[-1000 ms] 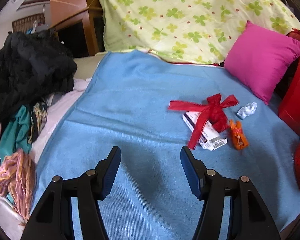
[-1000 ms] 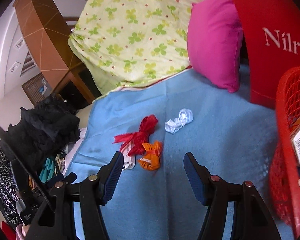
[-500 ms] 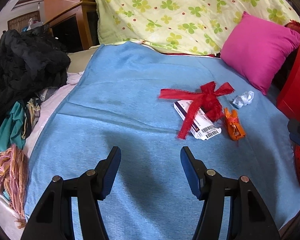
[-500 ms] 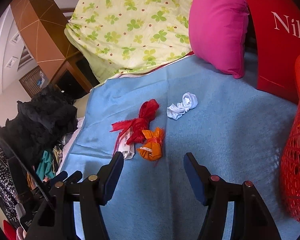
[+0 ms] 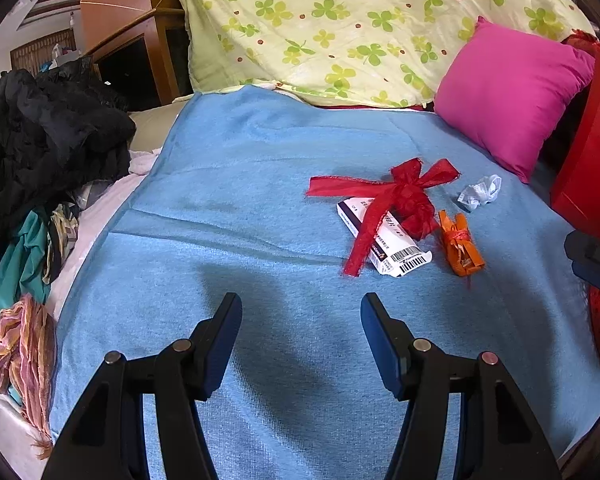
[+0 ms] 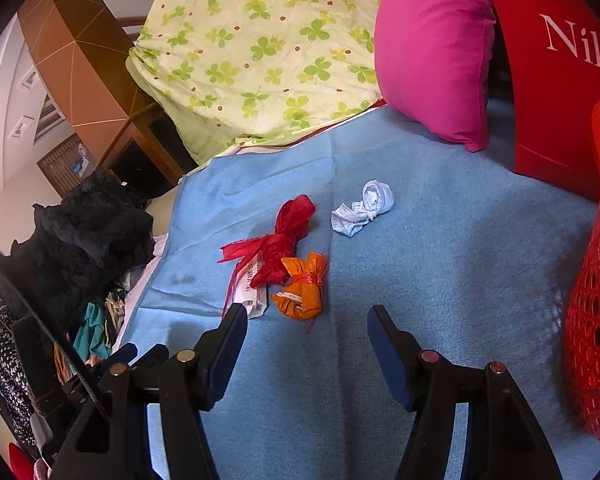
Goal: Collect trash
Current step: 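Move both open grippers back over the remaining trash on the blanket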
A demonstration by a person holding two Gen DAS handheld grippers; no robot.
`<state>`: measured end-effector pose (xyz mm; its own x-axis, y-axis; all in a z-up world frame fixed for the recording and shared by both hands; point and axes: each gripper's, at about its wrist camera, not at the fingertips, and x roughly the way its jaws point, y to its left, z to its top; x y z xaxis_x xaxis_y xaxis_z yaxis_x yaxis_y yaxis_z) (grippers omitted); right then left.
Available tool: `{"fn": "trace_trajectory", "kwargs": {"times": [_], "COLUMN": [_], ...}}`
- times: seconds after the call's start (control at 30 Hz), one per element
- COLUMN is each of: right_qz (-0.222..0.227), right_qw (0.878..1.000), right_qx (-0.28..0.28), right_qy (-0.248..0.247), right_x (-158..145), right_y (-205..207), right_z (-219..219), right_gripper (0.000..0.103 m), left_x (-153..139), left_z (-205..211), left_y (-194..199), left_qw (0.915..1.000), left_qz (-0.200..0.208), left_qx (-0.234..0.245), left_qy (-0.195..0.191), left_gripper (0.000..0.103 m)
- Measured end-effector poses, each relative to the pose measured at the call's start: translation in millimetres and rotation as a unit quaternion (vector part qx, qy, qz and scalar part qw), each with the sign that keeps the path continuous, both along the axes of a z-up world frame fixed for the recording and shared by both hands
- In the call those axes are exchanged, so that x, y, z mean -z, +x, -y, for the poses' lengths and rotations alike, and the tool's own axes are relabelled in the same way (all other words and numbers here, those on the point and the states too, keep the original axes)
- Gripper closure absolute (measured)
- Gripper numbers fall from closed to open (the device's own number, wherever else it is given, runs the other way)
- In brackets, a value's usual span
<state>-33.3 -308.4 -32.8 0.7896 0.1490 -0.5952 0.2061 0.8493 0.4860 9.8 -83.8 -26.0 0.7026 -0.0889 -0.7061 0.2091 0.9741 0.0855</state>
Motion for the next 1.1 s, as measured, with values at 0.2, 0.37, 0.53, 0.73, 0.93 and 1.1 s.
{"fn": "trace_trajectory", "kwargs": {"times": [0.2, 0.37, 0.53, 0.73, 0.93, 1.1], "right_qz": [-0.001, -0.003, -0.003, -0.004, -0.001, -0.017], "right_qw": [1.0, 1.0, 1.0, 1.0, 1.0, 0.999], "right_qx": [-0.001, -0.002, -0.004, -0.003, -0.012, -0.018], "right_qy": [0.003, 0.006, 0.007, 0.008, 0.015, 0.048], "right_x": [4, 8, 10, 12, 17, 31], "right_y": [3, 6, 8, 10, 26, 48], "right_z": [0, -1, -1, -1, 0, 7], "right_gripper": [0.036, 0.036, 0.036, 0.036, 0.037, 0.048], "left_x": [-1, -1, -1, 0, 2, 3], "left_z": [4, 8, 10, 14, 15, 13], "left_y": [-1, -2, -3, -3, -2, 5], "left_qw": [1.0, 0.9999, 0.9999, 0.9999, 0.9999, 0.9997], "left_qz": [0.003, 0.005, 0.005, 0.004, -0.002, -0.015], "left_qx": [0.005, 0.007, 0.008, 0.011, 0.01, 0.013], "left_qy": [0.004, 0.007, 0.008, 0.008, 0.005, -0.013], "left_gripper": [0.04, 0.04, 0.04, 0.04, 0.04, 0.04]}}
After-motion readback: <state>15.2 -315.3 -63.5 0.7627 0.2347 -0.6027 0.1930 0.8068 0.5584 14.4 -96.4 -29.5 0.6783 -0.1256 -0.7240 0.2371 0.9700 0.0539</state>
